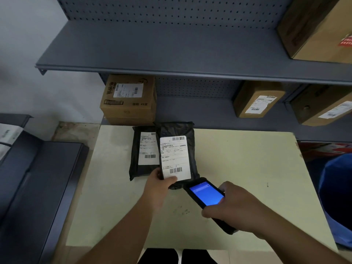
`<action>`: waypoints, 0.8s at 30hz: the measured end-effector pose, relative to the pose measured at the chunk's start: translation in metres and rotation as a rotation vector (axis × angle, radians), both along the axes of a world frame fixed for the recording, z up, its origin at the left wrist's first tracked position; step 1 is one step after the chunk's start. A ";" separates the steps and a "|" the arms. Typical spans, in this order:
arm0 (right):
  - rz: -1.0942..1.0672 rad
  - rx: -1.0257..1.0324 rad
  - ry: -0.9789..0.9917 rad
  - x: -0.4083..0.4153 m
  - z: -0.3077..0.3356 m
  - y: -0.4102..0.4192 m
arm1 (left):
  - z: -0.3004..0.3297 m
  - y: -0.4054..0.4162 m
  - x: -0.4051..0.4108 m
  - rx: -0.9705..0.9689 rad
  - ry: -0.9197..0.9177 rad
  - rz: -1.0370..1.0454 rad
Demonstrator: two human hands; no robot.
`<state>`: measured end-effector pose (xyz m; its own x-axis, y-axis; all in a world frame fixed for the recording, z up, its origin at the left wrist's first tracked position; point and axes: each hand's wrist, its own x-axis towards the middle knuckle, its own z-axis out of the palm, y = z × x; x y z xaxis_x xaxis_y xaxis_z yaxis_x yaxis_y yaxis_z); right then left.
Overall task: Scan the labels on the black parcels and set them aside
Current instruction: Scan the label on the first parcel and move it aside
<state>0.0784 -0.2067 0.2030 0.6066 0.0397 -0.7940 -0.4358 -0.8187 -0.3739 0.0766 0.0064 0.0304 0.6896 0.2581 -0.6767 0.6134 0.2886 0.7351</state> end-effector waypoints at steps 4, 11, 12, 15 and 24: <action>-0.010 0.012 0.012 -0.001 0.001 0.005 | 0.003 -0.004 -0.008 0.010 -0.028 0.031; -0.031 0.026 0.042 -0.001 0.001 0.006 | 0.005 -0.003 -0.013 0.045 -0.043 0.016; -0.028 0.026 0.041 -0.002 0.001 0.006 | 0.004 -0.004 -0.014 0.050 -0.043 0.015; -0.021 0.028 0.044 -0.004 0.001 0.009 | 0.002 -0.004 -0.015 0.063 -0.039 0.013; -0.022 0.018 0.058 -0.009 -0.003 0.012 | -0.001 -0.003 -0.019 0.074 -0.035 0.009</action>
<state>0.0689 -0.1948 0.2000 0.5607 0.0417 -0.8270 -0.4747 -0.8022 -0.3623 0.0576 0.0029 0.0292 0.7103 0.3130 -0.6306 0.5843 0.2376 0.7760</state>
